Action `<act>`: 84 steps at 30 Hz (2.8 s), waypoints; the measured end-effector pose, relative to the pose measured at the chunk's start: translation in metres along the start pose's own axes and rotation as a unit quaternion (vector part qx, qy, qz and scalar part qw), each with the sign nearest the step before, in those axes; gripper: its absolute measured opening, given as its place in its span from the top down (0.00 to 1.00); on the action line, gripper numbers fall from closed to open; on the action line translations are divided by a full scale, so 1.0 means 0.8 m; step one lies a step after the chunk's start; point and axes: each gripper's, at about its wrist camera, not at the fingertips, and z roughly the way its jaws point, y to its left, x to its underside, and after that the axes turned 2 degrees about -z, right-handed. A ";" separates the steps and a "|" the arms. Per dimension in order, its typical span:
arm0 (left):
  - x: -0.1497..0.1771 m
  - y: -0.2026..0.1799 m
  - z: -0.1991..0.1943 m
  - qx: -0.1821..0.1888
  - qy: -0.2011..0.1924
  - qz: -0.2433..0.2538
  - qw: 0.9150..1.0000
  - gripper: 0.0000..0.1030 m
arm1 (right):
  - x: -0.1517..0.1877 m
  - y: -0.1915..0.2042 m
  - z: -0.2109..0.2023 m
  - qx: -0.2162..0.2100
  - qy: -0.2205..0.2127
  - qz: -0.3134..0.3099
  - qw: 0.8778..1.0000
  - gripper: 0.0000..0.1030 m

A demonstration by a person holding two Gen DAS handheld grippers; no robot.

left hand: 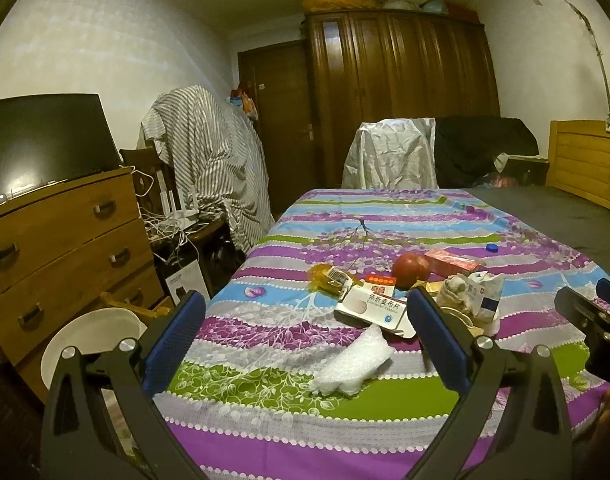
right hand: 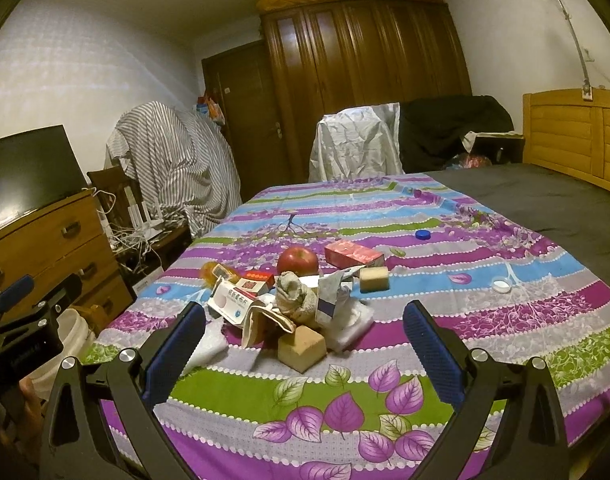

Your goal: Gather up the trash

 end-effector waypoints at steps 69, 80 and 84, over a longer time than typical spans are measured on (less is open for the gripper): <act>0.068 0.020 0.102 0.033 0.106 0.020 0.994 0.05 | 0.006 -0.046 0.204 -0.054 0.112 0.054 0.991 0.39; 0.064 0.011 0.118 0.153 0.124 0.066 0.978 0.05 | 0.008 -0.085 0.247 -0.090 0.129 0.109 0.982 0.73; 0.069 -0.004 0.145 0.202 0.157 0.111 0.960 0.05 | 0.003 -0.100 0.189 -0.107 0.093 0.129 0.981 0.73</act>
